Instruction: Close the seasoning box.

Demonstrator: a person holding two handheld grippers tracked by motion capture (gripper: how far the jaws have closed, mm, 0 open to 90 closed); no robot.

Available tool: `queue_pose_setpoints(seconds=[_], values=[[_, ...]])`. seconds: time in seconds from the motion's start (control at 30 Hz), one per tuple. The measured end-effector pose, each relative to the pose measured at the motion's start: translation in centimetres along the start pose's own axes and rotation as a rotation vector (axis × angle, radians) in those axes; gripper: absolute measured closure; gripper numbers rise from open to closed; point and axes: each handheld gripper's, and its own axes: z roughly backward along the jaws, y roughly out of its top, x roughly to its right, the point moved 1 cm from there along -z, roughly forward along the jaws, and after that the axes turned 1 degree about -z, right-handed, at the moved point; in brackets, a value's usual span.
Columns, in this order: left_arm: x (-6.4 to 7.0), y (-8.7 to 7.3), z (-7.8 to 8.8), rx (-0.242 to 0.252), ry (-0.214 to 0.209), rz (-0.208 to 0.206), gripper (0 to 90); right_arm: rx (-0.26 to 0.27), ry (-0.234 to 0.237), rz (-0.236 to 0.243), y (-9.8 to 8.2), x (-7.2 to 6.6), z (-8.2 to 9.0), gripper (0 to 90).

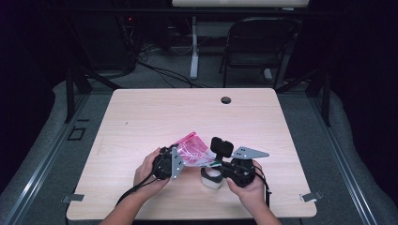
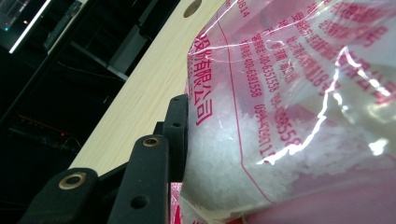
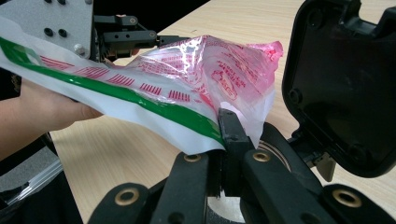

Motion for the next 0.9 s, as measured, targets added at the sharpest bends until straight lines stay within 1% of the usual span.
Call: queue_pose_setpoints(seconds=[0.03,0.13,0.23,0.33,0.43,0.5,0.6,0.67,0.73,0.77,0.87,0.9], values=[[0.1,-0.1,-0.1,0.006,0.002,0.006,68.0,-0.003,0.000,0.003,0.0,0.0,0.0,89.6],[0.1,-0.2,-0.1,-0.002,-0.017,0.019,68.0,-0.005,0.002,0.003,0.0,0.1,0.0,89.6],[0.1,-0.4,-0.3,-0.003,-0.039,0.051,68.0,-0.004,0.005,0.004,0.1,0.1,-0.1,89.6],[0.1,-0.5,-0.4,-0.007,-0.057,0.073,68.0,0.001,0.006,0.002,0.1,0.1,-0.1,89.6],[0.2,-0.7,-0.5,-0.004,-0.071,0.095,68.0,0.008,0.014,-0.004,0.1,0.1,-0.2,89.6],[0.2,-0.8,-0.6,-0.008,-0.081,0.100,67.9,0.006,0.010,-0.002,0.1,0.1,-0.2,89.6],[0.2,-0.9,-0.7,-0.007,-0.096,0.124,68.0,0.006,0.012,-0.001,0.1,0.2,-0.3,89.7],[0.2,-1.1,-0.8,-0.009,-0.111,0.146,68.0,0.003,0.015,0.001,0.2,0.2,-0.3,89.7],[0.2,-1.3,-0.9,-0.012,-0.126,0.159,67.9,0.002,0.017,0.002,0.2,0.2,-0.4,89.7],[0.2,-1.3,-1.0,-0.010,-0.134,0.175,67.8,0.002,0.017,0.003,0.2,0.1,-0.4,89.7],[0.2,-1.5,-1.1,-0.016,-0.152,0.193,67.7,0.007,0.020,-0.001,0.2,0.1,-0.5,89.7],[0.2,-1.5,-1.2,-0.018,-0.154,0.195,67.6,0.001,0.019,0.005,0.2,0.2,-0.5,89.7]])
